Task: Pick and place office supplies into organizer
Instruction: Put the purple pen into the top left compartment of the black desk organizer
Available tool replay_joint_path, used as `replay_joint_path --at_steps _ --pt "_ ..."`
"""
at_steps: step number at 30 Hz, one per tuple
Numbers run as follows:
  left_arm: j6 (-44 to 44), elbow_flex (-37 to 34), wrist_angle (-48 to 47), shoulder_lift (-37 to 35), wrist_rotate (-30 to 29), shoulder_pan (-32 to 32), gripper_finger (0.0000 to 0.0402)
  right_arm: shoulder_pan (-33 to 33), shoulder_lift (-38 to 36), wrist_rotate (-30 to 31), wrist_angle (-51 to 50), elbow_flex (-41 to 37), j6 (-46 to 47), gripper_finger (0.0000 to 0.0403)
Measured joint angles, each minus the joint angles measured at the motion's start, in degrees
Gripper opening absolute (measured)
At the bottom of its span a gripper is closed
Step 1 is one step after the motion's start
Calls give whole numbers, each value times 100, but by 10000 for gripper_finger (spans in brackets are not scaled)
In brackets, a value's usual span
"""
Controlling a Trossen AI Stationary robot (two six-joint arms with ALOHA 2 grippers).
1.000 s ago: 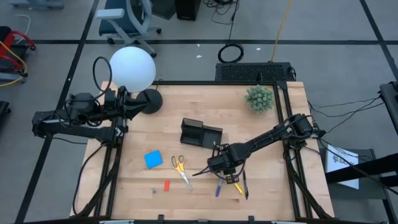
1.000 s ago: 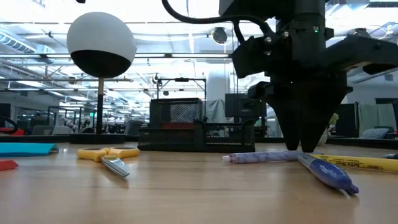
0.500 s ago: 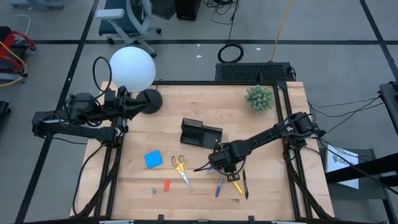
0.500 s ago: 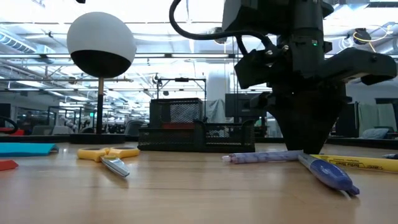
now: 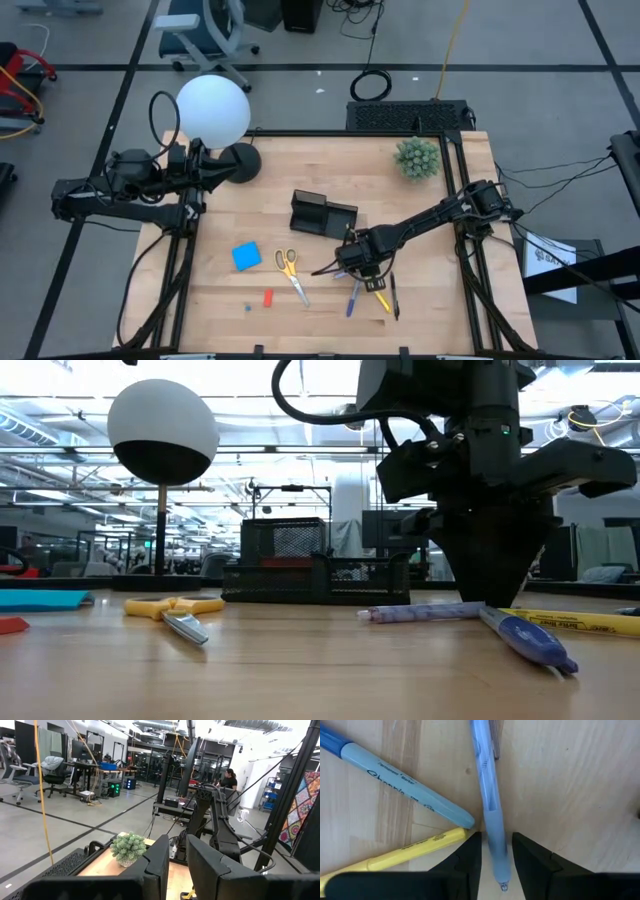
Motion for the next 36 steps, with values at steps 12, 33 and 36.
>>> replay_joint_path --at_steps 12,33,36 --pt "0 0 0 0 0 0 72 -67 10 -24 -2 -4 13 26" --pt "-1 0 0 2 0 0 72 -94 13 -31 75 71 -133 26" --pt "-2 0 0 0 0 0 72 -96 21 -31 24 151 -171 26"
